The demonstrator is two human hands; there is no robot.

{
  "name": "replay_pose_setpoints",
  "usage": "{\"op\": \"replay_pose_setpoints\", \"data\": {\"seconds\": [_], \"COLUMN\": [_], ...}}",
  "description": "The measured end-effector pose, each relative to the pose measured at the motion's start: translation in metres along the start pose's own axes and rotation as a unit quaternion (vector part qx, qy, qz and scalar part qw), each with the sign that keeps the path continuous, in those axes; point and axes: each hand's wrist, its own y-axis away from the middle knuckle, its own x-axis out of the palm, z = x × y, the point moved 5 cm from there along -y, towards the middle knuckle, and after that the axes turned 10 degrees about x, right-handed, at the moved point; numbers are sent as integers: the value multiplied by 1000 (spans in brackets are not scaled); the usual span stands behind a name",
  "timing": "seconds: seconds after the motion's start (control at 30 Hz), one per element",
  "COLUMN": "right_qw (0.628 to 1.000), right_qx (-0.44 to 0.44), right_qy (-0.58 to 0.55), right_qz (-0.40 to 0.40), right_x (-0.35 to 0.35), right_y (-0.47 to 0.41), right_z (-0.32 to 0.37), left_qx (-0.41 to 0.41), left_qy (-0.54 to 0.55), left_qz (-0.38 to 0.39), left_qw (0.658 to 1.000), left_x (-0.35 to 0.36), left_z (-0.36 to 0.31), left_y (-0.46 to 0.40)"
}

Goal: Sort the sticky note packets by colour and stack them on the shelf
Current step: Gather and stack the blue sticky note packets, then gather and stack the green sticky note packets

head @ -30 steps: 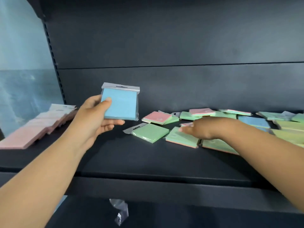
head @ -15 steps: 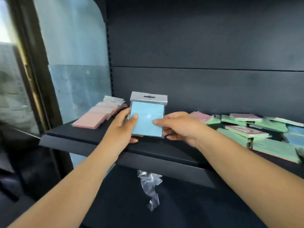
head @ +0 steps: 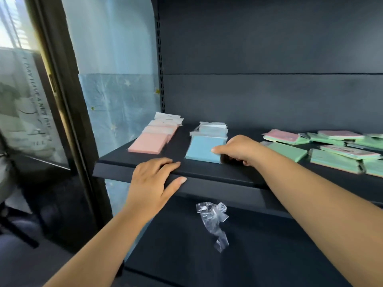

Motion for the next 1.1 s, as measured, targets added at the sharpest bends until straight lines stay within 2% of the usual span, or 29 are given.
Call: {"op": "replay_pose_setpoints", "data": {"seconds": [0.17, 0.3, 0.37, 0.47, 0.5, 0.57, 0.6, 0.67, 0.77, 0.83, 0.97, 1.03, 1.1], "right_qw": [998, 993, 993, 992, 989, 983, 981, 980, 980, 984, 992, 992, 993], "right_qx": [19, 22, 16, 23, 22, 25, 35, 53, 7, -44, -78, -77, -67], "right_qy": [52, 85, 65, -64, -68, 8, 52, 124, 170, 148, 1, 8, 66], "right_qz": [-39, -75, -96, -111, -130, -183, -186, -145, -101, -88, -96, -101, -67], "right_x": [4, 5, -1, -21, -30, -50, -57, -66, -74, -81, -114, -130, -136], "right_y": [0, 2, 8, 14, 14, 15, 15, 12, 14, 19, 15, 6, -7], "right_z": [1, 1, -2, -24, -34, -59, -71, -93, -105, -104, -118, -127, -135], "left_qx": [13, 25, 25, 42, 65, 114, 136, 162, 145, 123, 78, 52, 18], "left_qy": [4, -11, -13, -1, 13, 50, 64, 83, 117, 128, 82, 64, 60], "left_qz": [-26, -16, 8, 1, -3, 11, 28, 65, 111, 151, 315, 372, 389], "left_qw": [1000, 999, 1000, 999, 998, 992, 988, 981, 976, 972, 942, 924, 919], "left_x": [0, 3, 6, 5, 5, 6, 8, 7, 11, 24, 66, 83, 89], "left_z": [-2, 0, 1, -6, -15, -35, -46, -67, -92, -106, -149, -163, -168], "left_y": [-1, 1, 0, -8, -15, -29, -36, -51, -80, -100, -129, -135, -135]}}
